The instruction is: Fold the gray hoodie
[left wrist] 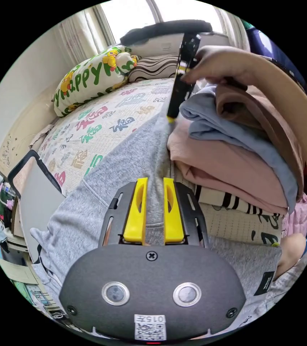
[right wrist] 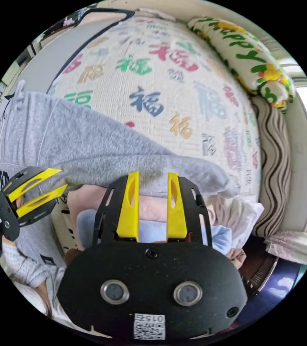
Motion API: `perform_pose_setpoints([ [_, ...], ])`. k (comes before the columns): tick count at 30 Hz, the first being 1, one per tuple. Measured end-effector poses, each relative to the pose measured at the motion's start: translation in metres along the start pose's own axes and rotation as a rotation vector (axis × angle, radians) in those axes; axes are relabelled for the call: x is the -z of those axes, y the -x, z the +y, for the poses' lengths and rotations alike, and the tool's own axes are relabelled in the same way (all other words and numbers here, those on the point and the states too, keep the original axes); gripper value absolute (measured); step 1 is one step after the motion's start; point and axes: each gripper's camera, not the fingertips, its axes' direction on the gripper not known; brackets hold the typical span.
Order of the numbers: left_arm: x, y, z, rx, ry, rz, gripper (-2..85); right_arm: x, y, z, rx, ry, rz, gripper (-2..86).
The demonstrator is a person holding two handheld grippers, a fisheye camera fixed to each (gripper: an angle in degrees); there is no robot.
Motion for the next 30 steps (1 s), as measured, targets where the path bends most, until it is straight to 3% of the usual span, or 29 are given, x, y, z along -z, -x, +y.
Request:
perform_pose_setpoints([
  [5,-0.012,0.000,-0.002,-0.019,0.038,0.013,2.1,-0.007,0.003,-0.022,0.033,0.037,-0.075,6.1],
  [9,-0.013,0.001,0.002,-0.034,0.023,0.008,0.9,0.002,0.025,-0.021,0.056,-0.023,0.062,0.2],
  [13,0.010,0.021,0.020,-0.025,-0.054,0.029,0.4,0.046,0.049,-0.002,0.049,-0.246,0.209,-0.7],
  [17,0.058,0.048,0.037,-0.007,-0.100,0.115,0.2,0.114,0.075,0.035,0.077,-0.557,0.180,-0.8],
  [22,0.165,0.109,0.137,0.195,-0.360,-0.009,-0.5,0.163,0.182,0.101,0.429,-0.806,0.067,-0.4],
  [25,0.189,0.124,0.209,0.246,-0.316,-0.195,-0.5,0.133,0.249,0.134,0.658,-0.792,-0.001,0.5],
  [30,0.171,0.144,0.276,0.307,-0.253,-0.121,0.4,0.071,0.319,0.164,0.910,-0.652,-0.210,4.1],
])
